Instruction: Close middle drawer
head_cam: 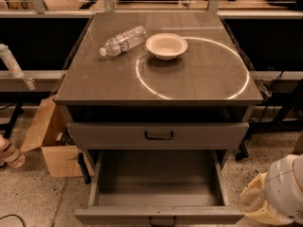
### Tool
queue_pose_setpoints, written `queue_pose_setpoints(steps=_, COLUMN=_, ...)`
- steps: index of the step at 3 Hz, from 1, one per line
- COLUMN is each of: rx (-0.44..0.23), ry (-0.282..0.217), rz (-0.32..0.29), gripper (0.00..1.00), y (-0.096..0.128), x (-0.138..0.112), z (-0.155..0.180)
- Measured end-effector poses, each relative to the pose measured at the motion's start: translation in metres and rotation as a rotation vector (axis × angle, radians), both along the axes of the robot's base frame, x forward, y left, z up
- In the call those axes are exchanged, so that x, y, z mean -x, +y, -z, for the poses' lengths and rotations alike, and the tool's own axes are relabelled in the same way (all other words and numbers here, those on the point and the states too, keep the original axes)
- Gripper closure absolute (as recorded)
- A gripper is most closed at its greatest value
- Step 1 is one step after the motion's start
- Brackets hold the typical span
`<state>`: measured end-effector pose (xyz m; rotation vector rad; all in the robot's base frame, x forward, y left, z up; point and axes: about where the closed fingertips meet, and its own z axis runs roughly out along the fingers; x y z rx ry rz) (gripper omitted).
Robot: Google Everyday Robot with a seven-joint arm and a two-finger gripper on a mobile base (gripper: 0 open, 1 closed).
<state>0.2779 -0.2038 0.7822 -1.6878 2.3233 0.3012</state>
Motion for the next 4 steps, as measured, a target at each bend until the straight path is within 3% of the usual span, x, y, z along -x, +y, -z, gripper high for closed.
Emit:
queue_pose_setpoints(steps=3, rx=0.044, ry=0.010, rz=0.026, gripper=1.00, y=0.004, x=0.007, z=0.062)
queue_pose_setpoints(steps=4, rx=0.059, ry=0.043, rz=0.013, gripper=1.00, y=0.014, x=0.008, z=0.086)
